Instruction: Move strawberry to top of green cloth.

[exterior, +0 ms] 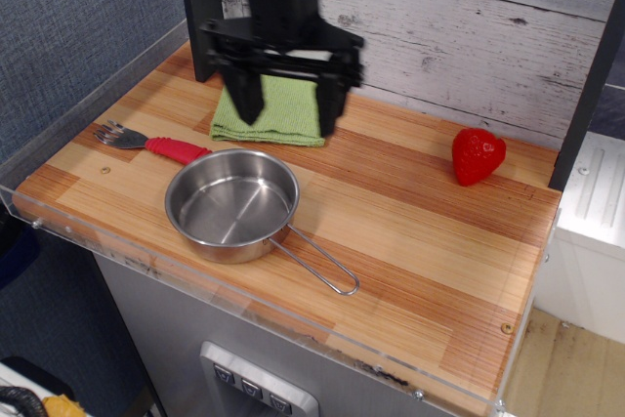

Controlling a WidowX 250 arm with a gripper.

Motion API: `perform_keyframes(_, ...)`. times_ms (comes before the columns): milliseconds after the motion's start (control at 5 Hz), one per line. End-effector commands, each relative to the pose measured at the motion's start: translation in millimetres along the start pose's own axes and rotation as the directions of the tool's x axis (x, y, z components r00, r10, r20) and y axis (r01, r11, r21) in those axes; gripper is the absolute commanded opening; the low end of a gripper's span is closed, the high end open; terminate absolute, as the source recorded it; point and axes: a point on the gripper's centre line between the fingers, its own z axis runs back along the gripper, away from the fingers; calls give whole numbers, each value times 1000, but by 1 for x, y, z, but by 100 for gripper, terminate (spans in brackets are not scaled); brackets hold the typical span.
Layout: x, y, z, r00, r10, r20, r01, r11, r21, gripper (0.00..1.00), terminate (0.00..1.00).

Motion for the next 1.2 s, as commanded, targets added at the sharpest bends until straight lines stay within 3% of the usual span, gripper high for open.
perform_keyframes(0, 12, -40, -16, 989, -148, 28, 149, 988, -49, 100, 0)
perform_keyframes(400, 36, -74, -33, 981, -182, 61, 187, 977, -104, 100, 0)
perform_keyframes(1000, 64, -100, -47, 962, -255, 95, 262, 962, -75, 100, 0)
